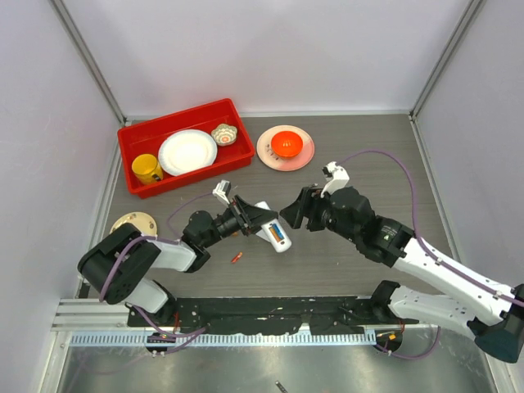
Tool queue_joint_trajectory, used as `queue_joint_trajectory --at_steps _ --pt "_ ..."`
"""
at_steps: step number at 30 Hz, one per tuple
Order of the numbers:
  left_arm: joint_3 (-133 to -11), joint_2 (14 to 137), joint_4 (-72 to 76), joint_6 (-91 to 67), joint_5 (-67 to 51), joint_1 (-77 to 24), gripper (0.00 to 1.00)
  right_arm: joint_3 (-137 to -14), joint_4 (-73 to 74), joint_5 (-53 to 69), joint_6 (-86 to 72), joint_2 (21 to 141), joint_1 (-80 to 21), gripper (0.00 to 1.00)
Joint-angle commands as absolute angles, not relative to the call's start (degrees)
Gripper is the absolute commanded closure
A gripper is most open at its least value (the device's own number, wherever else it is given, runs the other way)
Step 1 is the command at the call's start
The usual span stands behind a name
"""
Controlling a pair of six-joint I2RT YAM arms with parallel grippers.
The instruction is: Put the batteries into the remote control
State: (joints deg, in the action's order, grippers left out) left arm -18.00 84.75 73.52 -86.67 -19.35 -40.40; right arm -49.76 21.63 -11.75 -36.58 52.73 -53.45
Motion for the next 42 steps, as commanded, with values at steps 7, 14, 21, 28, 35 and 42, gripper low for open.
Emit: queue_joint_trajectory --at_steps 7,14,21,28,35,42 --pt "-19.51 85.17 87.28 -87.36 -21.36 -40.52 1.0 -38.15 1.59 14.05 -52.2 50.97 -44.56 0.26" --pt "-20.13 84.81 87.28 -86.92 -21.36 -40.52 1.0 -35.07 -3.16 17.05 -54.93 51.42 -42.81 0.26" --pt "-20.13 84.73 87.28 -86.75 -21.53 -40.61 1.0 -32.43 -8.35 20.04 -59.59 53.44 -41.22 0.28" --pt "-20.04 84.02 87.28 -86.4 -21.45 -40.61 1.0 -32.61 -7.82 20.83 -59.5 54.93 -40.61 0.31" --pt "-19.86 83.23 87.28 -86.13 -21.27 -40.52 1.0 -31.38 -8.7 21.01 -60.82 55.28 -39.73 0.36" --pt "-19.77 82.88 87.28 -86.04 -21.36 -40.52 1.0 -30.94 -9.84 21.62 -61.52 56.07 -39.46 0.38"
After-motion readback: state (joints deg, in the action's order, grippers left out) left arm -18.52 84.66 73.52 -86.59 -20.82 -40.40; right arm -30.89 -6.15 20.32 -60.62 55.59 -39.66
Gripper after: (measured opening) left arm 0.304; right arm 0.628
